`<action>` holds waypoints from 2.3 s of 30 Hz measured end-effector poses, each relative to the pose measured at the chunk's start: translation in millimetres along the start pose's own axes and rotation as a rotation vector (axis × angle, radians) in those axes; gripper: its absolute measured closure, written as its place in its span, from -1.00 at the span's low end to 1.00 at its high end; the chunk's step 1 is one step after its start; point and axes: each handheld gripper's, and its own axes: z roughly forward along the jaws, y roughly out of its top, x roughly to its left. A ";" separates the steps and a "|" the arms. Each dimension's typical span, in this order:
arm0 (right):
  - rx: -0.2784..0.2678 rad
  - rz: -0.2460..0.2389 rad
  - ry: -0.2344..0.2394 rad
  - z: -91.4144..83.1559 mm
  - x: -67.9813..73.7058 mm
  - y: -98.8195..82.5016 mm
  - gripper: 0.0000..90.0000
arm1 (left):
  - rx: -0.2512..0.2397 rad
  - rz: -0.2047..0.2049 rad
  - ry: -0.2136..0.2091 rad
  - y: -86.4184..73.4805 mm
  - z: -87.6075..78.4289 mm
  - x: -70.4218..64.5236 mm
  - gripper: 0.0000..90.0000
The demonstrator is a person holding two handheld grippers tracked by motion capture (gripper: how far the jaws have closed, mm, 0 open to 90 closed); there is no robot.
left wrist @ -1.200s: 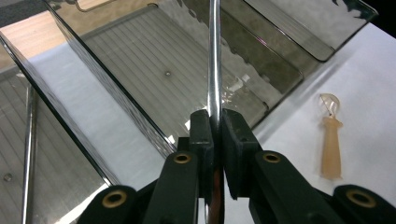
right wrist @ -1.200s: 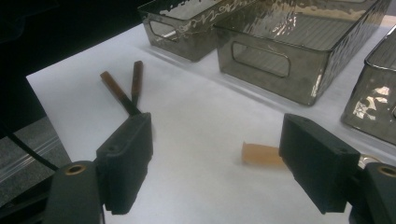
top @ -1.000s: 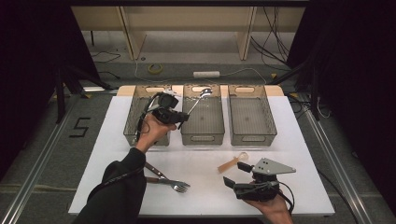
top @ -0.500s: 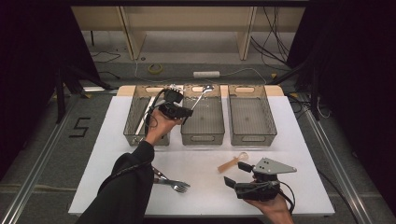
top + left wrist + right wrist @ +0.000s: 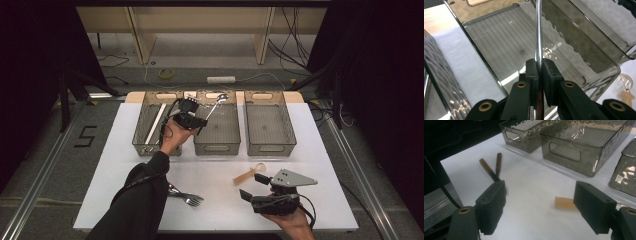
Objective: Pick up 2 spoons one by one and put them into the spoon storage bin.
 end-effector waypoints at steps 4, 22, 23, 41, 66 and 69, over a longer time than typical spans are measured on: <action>0.001 -0.003 0.002 -0.1 0.0 0.0 -0.40 | 0.007 0.003 0.014 0.0 6.4 -0.8 0.84; 0.003 0.000 0.004 -0.4 0.0 -0.3 -0.40 | 0.015 -0.045 0.016 -1.1 13.6 3.0 0.37; 0.003 0.000 0.004 -0.4 0.0 -0.3 -0.40 | 0.015 -0.045 0.016 -1.1 13.6 3.0 0.30; 0.013 0.011 -0.012 5.8 -5.6 4.0 -0.37 | -0.099 -0.030 -0.058 -59.9 -67.7 4.8 -0.30; 0.113 0.046 -0.099 38.9 -30.2 17.1 -0.34 | -0.172 0.055 -0.068 -151.1 -102.4 -27.1 -0.48; 0.099 0.052 -0.100 34.9 -31.2 16.0 -0.35 | -0.160 0.051 -0.083 -151.6 -98.3 -30.4 -0.50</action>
